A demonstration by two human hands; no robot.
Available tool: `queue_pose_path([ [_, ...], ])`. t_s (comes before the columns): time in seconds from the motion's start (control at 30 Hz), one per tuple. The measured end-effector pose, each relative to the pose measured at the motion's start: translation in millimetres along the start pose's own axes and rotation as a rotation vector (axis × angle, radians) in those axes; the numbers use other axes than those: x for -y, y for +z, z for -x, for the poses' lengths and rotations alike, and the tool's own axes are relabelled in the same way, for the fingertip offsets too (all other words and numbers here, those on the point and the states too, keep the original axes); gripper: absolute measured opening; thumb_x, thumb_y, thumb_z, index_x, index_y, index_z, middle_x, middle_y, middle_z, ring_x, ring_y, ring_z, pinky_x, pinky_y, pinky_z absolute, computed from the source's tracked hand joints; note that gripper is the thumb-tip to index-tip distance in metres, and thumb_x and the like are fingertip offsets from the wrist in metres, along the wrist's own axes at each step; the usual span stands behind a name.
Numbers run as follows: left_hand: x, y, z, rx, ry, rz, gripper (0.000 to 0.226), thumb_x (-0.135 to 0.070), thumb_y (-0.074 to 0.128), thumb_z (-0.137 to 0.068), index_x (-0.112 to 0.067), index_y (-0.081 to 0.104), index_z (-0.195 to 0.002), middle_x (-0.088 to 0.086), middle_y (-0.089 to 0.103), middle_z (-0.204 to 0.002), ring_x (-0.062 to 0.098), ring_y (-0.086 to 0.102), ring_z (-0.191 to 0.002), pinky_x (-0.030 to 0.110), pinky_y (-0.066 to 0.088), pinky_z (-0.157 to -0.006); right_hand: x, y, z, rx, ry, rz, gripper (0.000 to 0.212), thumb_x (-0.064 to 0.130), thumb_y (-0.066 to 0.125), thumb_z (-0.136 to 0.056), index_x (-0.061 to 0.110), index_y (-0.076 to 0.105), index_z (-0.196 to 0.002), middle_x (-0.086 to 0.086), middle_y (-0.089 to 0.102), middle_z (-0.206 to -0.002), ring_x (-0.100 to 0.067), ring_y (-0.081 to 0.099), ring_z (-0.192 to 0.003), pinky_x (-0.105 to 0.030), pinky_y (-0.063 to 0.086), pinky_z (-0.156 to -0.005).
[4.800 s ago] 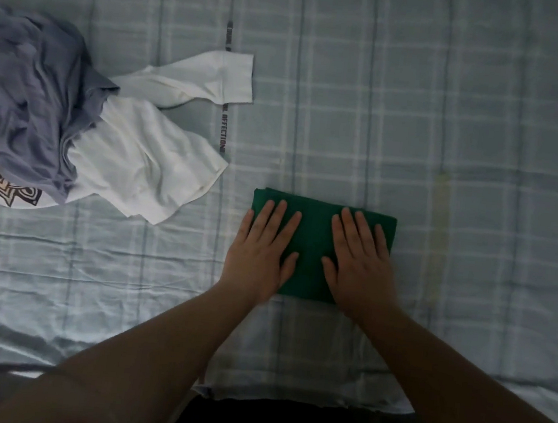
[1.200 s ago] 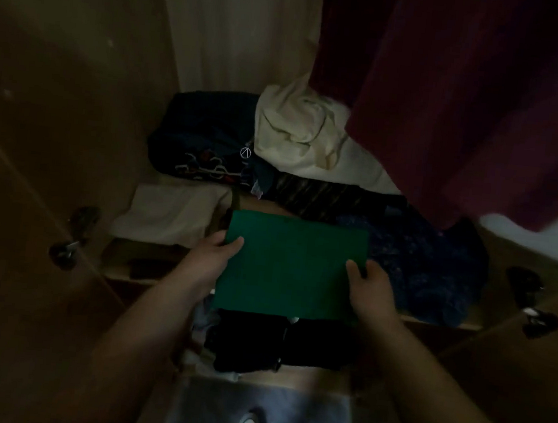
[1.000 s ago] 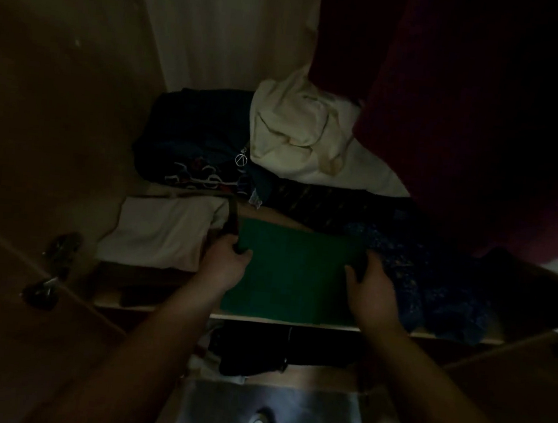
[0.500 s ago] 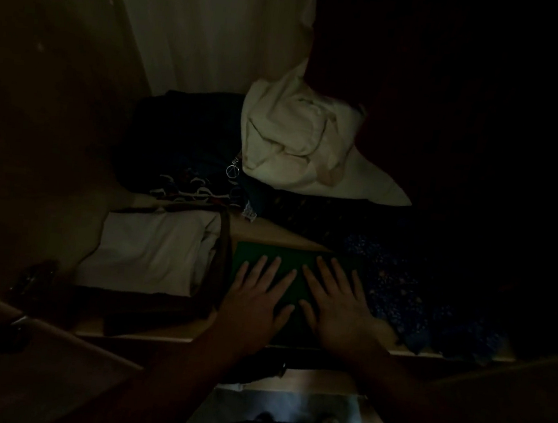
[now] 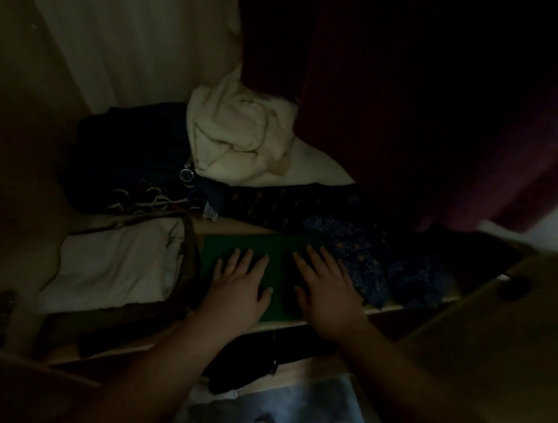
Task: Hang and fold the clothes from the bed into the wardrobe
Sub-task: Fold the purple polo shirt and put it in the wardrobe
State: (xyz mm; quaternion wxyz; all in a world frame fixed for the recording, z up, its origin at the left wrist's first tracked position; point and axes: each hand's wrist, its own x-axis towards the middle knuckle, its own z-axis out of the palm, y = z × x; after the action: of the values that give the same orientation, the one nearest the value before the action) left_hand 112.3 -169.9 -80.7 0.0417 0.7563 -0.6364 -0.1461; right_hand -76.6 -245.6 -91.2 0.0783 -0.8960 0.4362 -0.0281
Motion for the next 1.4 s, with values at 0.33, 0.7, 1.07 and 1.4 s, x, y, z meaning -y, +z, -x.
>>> queue_pose_path([
  [0.33,-207.6,37.9,108.4,0.057,0.624,-0.053,0.066,-0.050,0.035,-0.099,-0.031,0.010,-0.157,0.001,0.006,-0.167,0.023,0.000,-0.153,0.046,0.006,-0.123,-56.4,-51.7,290.2,-0.174,0.517,0.055,0.063,0.048,0.029,-0.095,0.027,0.030,-0.154,-0.003,0.028,-0.161,-0.028,0.018,-0.151,-0.050,0.022,-0.120],
  [0.7,-446.3,158.1,390.5,0.255,1.291,-0.176,0.075,-0.055,0.021,-0.088,-0.031,0.010,-0.158,0.001,0.011,-0.166,0.024,0.004,-0.153,0.045,0.007,-0.123,-4.8,-22.9,718.0,-0.309,1.370,0.021,0.064,0.050,0.034,-0.091,0.023,0.040,-0.149,-0.007,0.039,-0.156,-0.031,0.032,-0.145,-0.051,0.034,-0.113],
  [1.07,-586.0,222.7,580.7,0.296,1.723,-0.208,0.080,-0.058,0.014,-0.085,-0.022,0.025,-0.156,0.011,0.028,-0.161,0.033,0.021,-0.149,0.047,0.023,-0.119,55.9,-12.4,939.8,-0.453,1.840,-0.036,0.062,0.048,0.034,-0.101,0.026,0.019,-0.157,-0.002,0.016,-0.165,-0.025,0.009,-0.153,-0.045,0.015,-0.122],
  [1.4,-715.9,320.2,624.2,0.337,1.750,-0.192,0.075,-0.055,0.024,-0.085,-0.017,0.046,-0.145,0.010,0.049,-0.146,0.035,0.040,-0.137,0.048,0.038,-0.108,-49.9,5.5,1055.3,-0.499,1.869,-0.113,0.061,0.045,0.040,-0.100,0.023,0.024,-0.155,-0.004,0.021,-0.163,-0.027,0.014,-0.151,-0.045,0.022,-0.120],
])
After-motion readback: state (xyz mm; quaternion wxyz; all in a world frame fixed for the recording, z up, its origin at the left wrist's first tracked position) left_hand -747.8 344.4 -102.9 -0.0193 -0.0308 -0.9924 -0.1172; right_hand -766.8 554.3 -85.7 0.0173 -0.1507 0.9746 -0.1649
